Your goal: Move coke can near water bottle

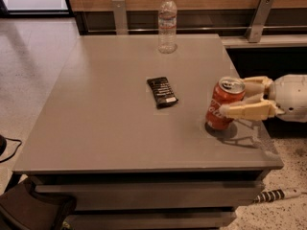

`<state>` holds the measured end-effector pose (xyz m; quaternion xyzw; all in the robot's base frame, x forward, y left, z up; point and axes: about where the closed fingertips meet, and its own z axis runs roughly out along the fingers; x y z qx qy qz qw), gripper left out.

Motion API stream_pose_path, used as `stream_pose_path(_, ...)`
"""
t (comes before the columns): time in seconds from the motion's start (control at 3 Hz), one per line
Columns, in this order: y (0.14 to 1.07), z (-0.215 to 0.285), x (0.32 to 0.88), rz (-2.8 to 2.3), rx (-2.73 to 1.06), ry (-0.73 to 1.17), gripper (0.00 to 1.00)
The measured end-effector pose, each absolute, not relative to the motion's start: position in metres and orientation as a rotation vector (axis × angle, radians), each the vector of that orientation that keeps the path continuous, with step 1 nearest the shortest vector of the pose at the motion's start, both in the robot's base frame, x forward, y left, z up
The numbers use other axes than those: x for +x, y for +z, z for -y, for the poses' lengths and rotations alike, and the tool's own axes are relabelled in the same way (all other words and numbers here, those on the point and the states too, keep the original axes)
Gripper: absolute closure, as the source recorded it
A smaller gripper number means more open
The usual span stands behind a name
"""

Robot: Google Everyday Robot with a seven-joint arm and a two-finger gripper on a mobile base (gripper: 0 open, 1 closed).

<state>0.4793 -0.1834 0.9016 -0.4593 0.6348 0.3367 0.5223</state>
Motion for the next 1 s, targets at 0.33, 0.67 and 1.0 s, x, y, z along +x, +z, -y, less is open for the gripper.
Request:
stream_pose_path(0.33,0.922,0.202,0.522,-1.612,-1.078,0.796,1.00)
stream_pose_path(0.67,0.934,0.220,0.601,-1.753,-1.036,0.765,1.00)
stream_pose_path(1.0,0.955,0.230,0.667,-1.765,-0.988,0.707,1.00)
